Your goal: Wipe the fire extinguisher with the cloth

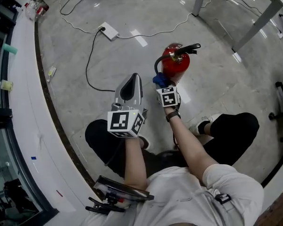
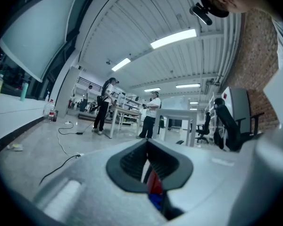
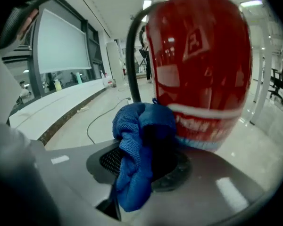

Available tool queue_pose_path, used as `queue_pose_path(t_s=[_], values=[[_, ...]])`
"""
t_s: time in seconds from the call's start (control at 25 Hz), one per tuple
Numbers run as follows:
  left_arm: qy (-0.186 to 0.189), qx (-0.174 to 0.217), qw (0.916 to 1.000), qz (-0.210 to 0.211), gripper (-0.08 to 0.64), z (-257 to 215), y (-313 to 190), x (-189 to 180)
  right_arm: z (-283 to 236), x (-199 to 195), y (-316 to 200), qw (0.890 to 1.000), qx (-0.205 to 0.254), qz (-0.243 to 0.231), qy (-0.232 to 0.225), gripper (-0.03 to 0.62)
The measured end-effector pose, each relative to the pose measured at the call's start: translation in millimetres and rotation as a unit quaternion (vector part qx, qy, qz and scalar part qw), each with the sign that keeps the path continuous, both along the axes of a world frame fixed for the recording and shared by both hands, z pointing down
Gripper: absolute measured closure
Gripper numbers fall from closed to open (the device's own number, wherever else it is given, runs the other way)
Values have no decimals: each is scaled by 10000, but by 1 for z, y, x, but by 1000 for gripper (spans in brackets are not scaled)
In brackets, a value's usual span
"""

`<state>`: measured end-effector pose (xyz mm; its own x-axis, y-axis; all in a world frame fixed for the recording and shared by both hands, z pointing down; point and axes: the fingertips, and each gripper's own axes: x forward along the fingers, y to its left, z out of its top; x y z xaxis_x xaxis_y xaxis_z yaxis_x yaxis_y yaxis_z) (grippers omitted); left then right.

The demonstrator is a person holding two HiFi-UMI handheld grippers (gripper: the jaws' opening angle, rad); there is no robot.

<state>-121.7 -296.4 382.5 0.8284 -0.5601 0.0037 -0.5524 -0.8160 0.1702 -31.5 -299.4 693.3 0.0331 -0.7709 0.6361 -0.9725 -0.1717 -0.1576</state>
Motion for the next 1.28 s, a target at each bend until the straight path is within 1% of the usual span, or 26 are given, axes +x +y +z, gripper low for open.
queue_pose_path(t_s=[0.12, 0.2, 0.28, 0.32, 0.44, 0.48, 0.56, 0.6, 0.68, 0.76, 0.8, 0.88, 0.92, 1.0, 1.04, 1.08, 1.12, 1.2, 1.28], values=[[-119, -56, 9999, -28, 565, 7, -9, -3, 68, 2, 6, 9974, -487, 170, -497, 456], [-202, -77, 9998, -33, 565, 8, -14, -3, 107, 3, 10, 9927, -792, 356, -838, 457], [-257, -99, 9996, -34, 565, 11, -17, -2, 143, 6, 16, 9865, -1112, 597, -1041, 457], [-285, -111, 9995, -44, 565, 15, -19, -2, 157, 7, 16, 9840, -1172, 708, -1141, 457], [-437, -193, 9988, -119, 565, 30, -24, -1, 193, 10, 12, 9753, -1146, 1052, -1565, 456], [-489, -233, 9984, -152, 565, 34, -25, -2, 206, 12, 16, 9714, -1250, 1132, -1672, 454], [-550, -301, 9978, -226, 565, 41, -26, -5, 232, 18, 30, 9640, -1602, 1179, -1765, 454], [-559, -324, 9975, -277, 565, 42, -26, -7, 240, 20, 35, 9620, -1702, 1134, -1807, 458], [-545, -332, 9971, -419, 565, 44, -28, -12, 243, 21, 36, 9608, -1763, 1003, -1889, 458], [-524, -322, 9966, -539, 565, 45, -28, -14, 232, 18, 34, 9623, -1713, 901, -1911, 454], [-513, -317, 9966, -567, 565, 45, -26, -13, 221, 14, 33, 9649, -1589, 782, -1941, 455], [-473, -282, 9969, -556, 565, 41, -20, -9, 182, -1, 29, 9692, -1126, 303, -2167, 454], [-447, -244, 9973, -523, 565, 37, -16, -7, 155, -12, 28, 9682, -850, -2, -2351, 454], [-391, -140, 9982, -438, 565, 26, -9, -2, 91, -33, 28, 9603, -227, -608, -2713, 454], [-357, -85, 9985, -397, 565, 20, -6, -1, 55, -40, 28, 9565, 141, -852, -2788, 456], [-317, -39, 9988, -360, 565, 15, -4, 0, 20, -43, 28, 9554, 513, -1005, -2728, 459], [-275, -7, 9991, -329, 565, 10, -3, 1, -13, -41, 29, 9574, 847, -1060, -2548, 462], [-197, 28, 9994, -300, 565, 3, -1, 0, -71, -32, 32, 9635, 1391, -1059, -2028, 462], [-138, 46, 9994, -303, 565, -2, 0, -1, -126, -19, 33, 9645, 1960, -1073, -1409, 460]])
